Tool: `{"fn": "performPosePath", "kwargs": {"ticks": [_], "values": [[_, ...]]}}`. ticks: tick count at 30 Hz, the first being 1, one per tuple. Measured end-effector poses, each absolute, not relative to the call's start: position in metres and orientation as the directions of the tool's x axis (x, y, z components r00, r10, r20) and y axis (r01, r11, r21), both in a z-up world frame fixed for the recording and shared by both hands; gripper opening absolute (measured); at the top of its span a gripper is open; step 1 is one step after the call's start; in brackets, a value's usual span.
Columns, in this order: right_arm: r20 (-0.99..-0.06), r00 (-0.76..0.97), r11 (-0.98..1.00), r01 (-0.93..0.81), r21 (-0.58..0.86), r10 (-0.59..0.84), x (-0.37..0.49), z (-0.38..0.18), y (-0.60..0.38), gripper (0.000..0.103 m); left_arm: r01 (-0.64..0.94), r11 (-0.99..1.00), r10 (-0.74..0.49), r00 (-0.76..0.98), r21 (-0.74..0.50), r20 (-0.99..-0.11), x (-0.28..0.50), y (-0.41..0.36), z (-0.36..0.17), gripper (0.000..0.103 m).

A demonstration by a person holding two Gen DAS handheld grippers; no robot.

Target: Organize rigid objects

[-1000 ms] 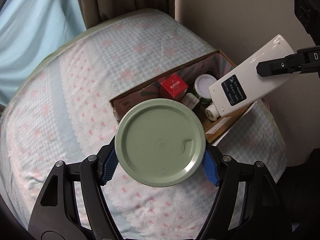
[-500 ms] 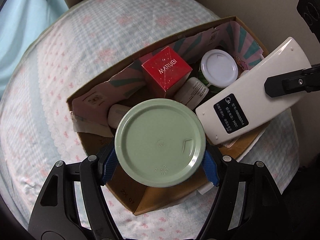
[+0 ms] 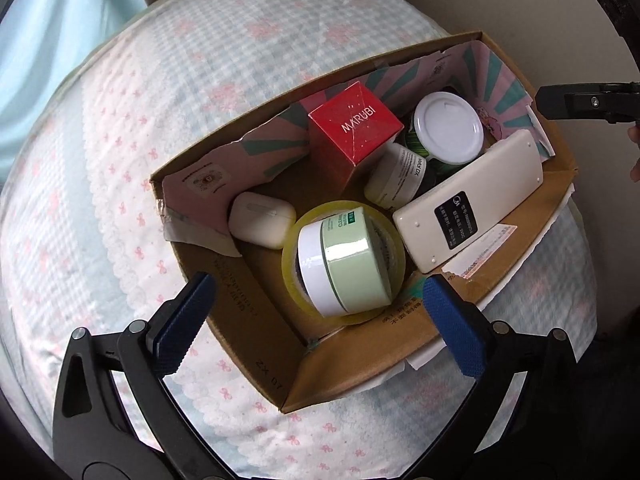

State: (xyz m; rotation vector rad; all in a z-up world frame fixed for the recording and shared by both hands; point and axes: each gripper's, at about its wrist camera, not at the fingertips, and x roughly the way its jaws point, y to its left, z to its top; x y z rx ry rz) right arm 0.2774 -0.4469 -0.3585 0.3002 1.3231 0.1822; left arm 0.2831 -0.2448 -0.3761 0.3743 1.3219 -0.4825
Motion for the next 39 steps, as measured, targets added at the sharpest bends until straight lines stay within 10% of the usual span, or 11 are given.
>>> {"fn": "performPosePath", "kwargs": {"ticks": [19, 39], "values": [[-0.937, 0.203, 0.956, 0.013, 0.293, 0.285, 0.267, -0.318, -0.408, 0.103, 0.527, 0.849, -0.2, 0.261, -0.034, -0.944, 0.263, -0.227, -0.31, 0.103], [-0.786, 0.597, 0.987, -0.11, 0.12, 0.162, 0.178, -0.066, -0.245, 0.103, 0.275, 0.958, -0.243, 0.65, -0.076, -0.72, 0.17, -0.042, -0.052, 0.103]]}}
